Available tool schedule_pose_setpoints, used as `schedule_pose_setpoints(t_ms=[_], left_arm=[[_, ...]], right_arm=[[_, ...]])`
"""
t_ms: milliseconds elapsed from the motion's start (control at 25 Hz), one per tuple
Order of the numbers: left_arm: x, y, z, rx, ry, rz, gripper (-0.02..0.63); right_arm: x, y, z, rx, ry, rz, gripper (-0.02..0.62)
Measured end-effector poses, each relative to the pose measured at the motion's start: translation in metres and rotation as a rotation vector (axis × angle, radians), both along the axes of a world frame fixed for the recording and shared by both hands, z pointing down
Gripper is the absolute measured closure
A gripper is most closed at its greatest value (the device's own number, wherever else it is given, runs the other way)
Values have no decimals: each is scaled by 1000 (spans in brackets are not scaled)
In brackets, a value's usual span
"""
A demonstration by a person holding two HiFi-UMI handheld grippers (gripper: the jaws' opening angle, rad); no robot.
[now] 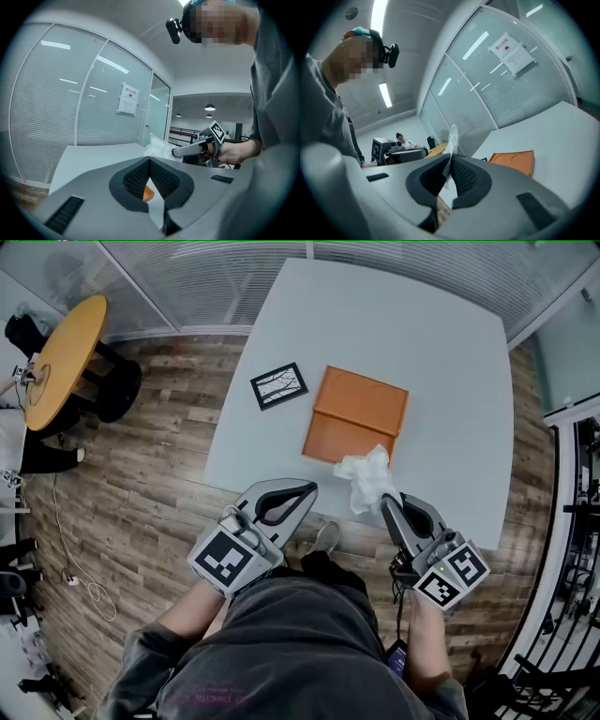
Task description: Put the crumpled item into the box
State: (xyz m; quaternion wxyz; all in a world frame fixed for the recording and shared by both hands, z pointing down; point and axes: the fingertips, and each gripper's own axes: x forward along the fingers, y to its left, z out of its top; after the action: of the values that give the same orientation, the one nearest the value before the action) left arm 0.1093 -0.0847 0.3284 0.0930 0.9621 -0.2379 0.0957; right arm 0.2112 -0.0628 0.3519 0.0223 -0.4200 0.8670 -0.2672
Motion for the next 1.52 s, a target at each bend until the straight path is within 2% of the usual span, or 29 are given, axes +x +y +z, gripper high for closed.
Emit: schedule_pose_setpoints(t_ms=[280, 600, 880, 1120, 1520], left_arm=[[8, -13, 7, 0, -10, -18, 594], [12, -26, 22, -41, -45, -38, 594], [8, -41, 23, -41, -18, -19, 594], [-13, -52, 30, -66, 9, 25, 594], [-36, -91, 41, -95, 14, 155, 594]], right_arm=[[16, -17, 8, -6, 6, -2, 589], [35, -36, 20, -24, 30, 7, 589], [41, -52, 25, -44, 59, 34, 589], [32, -64, 41, -80, 104, 87, 589], [11, -99, 71, -164, 148, 175, 589]])
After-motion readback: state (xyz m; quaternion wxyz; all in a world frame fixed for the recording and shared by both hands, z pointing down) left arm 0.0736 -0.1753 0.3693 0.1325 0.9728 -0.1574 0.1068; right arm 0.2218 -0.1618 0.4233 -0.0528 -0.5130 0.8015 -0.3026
